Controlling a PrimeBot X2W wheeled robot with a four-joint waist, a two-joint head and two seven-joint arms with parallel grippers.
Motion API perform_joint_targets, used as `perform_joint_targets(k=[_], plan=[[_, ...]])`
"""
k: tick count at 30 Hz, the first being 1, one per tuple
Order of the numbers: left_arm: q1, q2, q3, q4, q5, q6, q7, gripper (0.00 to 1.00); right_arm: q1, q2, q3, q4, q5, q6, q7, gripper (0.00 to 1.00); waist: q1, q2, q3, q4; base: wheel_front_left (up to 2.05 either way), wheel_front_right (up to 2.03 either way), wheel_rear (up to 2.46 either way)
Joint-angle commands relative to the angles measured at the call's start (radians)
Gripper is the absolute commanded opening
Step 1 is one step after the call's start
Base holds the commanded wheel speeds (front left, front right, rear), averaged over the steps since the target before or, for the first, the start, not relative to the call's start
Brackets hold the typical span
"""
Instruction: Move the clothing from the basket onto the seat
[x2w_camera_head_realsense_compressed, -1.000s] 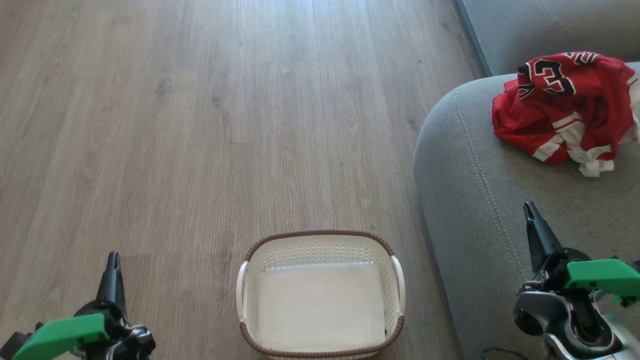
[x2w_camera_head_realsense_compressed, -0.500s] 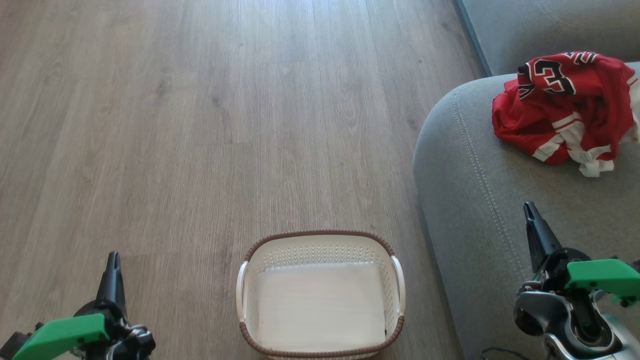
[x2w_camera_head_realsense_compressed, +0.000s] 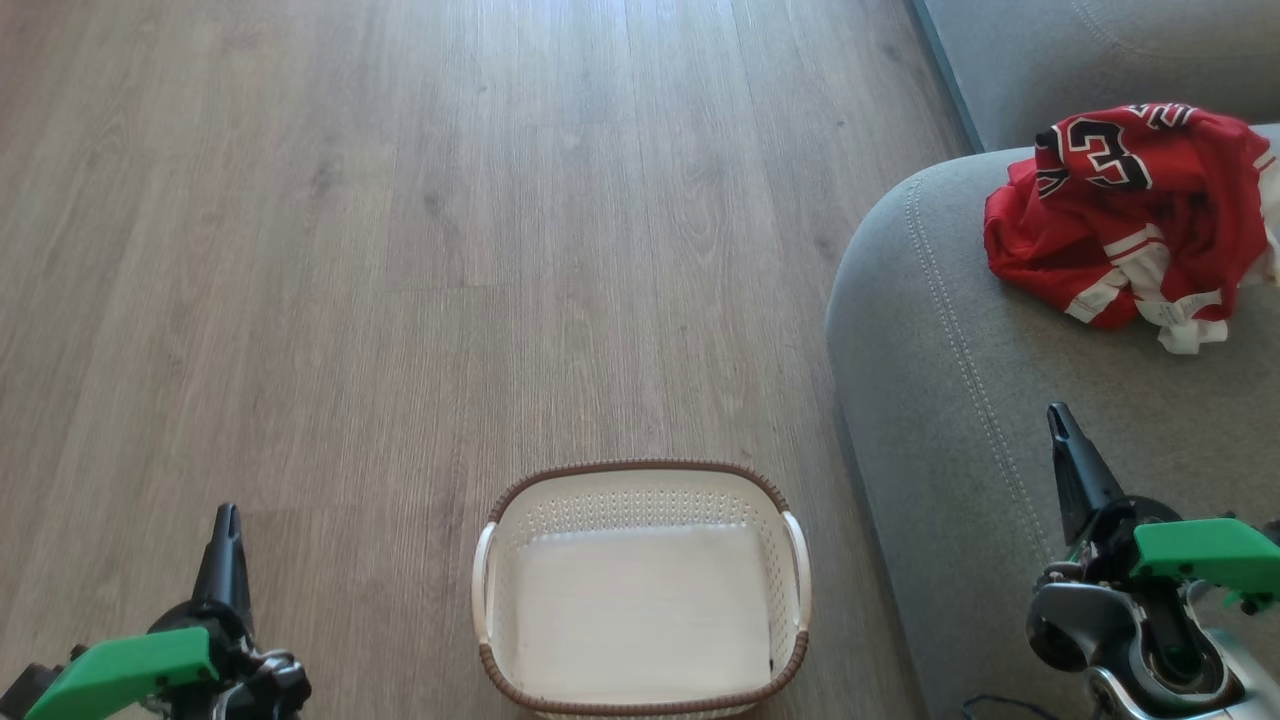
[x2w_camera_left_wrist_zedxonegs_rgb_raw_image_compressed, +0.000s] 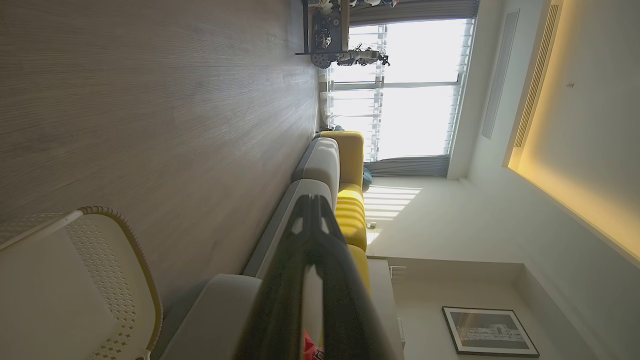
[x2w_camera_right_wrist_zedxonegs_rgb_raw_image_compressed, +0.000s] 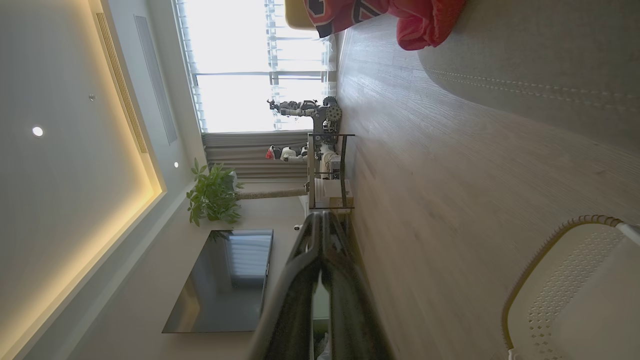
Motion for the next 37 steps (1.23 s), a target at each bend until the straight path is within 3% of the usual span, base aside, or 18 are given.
perform_joint_targets(k=[1,37], plan=[[-0.046,0.010,0.035,-0.035,0.004,-0.008,0.006,0.00,-0.043,-0.028,0.012,-0.037,0.002,0.008,-0.008,0.00,0.0000,0.0000,0.000,0.000,0.00,0.00,0.00],[-0.046,0.010,0.035,-0.035,0.004,-0.008,0.006,0.00,-0.043,-0.028,0.012,-0.037,0.002,0.008,-0.008,0.00,0.0000,0.0000,0.000,0.000,0.00,0.00,0.00]])
